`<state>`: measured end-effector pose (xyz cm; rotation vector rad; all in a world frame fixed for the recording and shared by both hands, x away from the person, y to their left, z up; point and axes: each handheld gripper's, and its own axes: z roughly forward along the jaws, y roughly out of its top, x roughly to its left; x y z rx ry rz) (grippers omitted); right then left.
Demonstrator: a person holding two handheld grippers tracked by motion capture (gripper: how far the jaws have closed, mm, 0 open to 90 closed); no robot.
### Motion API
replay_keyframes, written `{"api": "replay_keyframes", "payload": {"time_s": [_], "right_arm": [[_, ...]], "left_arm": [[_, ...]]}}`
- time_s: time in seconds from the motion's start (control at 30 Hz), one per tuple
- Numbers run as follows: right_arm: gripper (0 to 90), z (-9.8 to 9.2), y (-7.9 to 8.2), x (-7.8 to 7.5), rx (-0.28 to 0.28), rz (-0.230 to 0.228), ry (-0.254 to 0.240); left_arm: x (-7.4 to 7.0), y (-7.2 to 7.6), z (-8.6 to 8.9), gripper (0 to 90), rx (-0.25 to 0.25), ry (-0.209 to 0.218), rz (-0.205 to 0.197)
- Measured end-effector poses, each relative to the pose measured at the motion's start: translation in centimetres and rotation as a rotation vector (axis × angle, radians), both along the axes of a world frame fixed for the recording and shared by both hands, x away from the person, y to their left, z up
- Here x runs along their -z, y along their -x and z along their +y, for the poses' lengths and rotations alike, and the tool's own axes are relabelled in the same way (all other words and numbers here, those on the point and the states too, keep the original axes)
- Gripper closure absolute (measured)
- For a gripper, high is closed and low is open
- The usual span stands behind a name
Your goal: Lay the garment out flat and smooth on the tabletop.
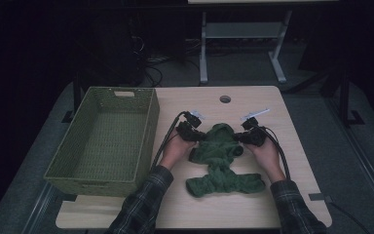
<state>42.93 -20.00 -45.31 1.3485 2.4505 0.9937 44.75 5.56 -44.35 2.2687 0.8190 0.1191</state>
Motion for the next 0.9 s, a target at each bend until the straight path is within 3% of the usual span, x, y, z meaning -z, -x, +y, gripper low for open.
{"api": "replay_keyframes", "payload": {"time_s": [0.13, 0.27, 0.43, 0.7, 0.8, 0.9], "right_arm": [[86.8, -0.6, 0.0, -0.9, 0.018, -0.039, 0.005], [87.3, -1.3, -0.1, -1.9, 0.025, -0.116, -0.010], [87.6, -2.0, -1.3, -1.4, 0.034, -0.107, -0.028], [87.3, -1.8, -2.1, 0.7, 0.030, -0.074, -0.004], [85.6, -1.5, -2.2, 1.2, 0.028, -0.065, 0.016], [79.7, -1.5, -2.2, 1.4, 0.033, -0.059, 0.025]], "left_arm": [[-0.8, -0.1, 1.1, 87.9, -0.041, 0.025, -0.039], [-1.2, -0.4, 2.0, 87.9, -0.101, 0.064, -0.081], [0.1, -1.2, 2.0, 88.1, -0.140, 0.071, -0.101], [2.7, -2.0, 1.7, 86.2, -0.167, 0.051, -0.076], [2.9, -2.1, 1.7, 83.3, -0.171, 0.044, -0.080], [2.7, -2.1, 1.7, 70.0, -0.178, 0.033, -0.079]]}}
